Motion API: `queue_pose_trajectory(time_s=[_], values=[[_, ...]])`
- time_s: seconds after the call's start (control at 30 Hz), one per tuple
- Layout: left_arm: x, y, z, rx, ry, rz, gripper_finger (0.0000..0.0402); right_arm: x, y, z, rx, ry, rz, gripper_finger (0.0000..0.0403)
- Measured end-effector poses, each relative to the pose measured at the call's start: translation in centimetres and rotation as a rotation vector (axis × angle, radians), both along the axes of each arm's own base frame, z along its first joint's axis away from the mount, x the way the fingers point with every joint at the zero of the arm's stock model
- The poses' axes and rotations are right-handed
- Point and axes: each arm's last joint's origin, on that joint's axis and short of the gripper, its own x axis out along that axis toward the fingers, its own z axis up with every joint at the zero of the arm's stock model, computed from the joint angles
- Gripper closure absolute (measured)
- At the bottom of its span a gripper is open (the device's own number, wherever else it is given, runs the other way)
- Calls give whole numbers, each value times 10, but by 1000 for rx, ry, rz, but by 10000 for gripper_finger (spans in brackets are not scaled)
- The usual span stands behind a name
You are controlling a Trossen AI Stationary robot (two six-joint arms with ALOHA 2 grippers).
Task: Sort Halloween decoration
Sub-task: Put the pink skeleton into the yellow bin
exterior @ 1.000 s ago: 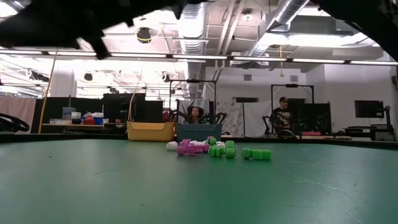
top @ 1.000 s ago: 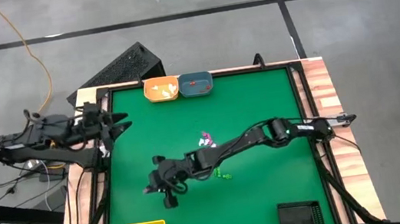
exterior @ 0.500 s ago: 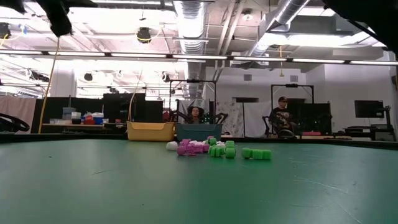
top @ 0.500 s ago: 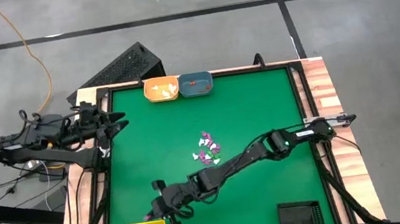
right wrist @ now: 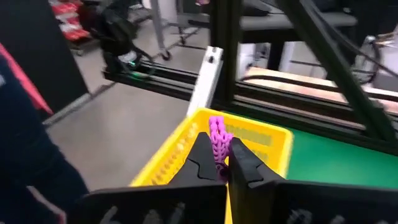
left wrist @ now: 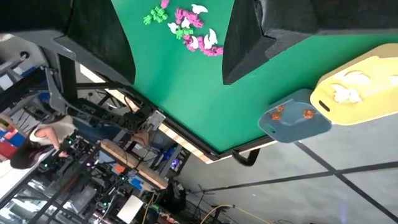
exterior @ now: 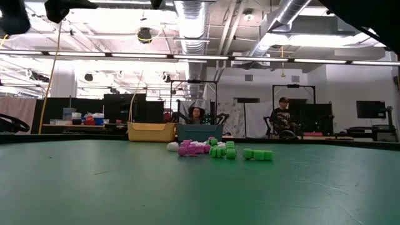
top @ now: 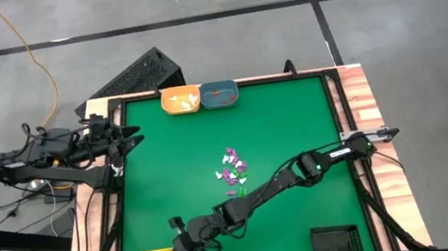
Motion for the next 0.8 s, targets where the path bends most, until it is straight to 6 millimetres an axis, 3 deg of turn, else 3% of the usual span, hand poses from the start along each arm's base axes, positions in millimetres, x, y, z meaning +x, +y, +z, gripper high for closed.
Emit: queue_pose_trajectory(time_s=[0.4,0.8], values=[[0,0,-1,1,6,1,170,-1,4,-19,1,103,23,394],[0,0,-1,8,9,5,170,0,0,-23,-11,138,-113,330]])
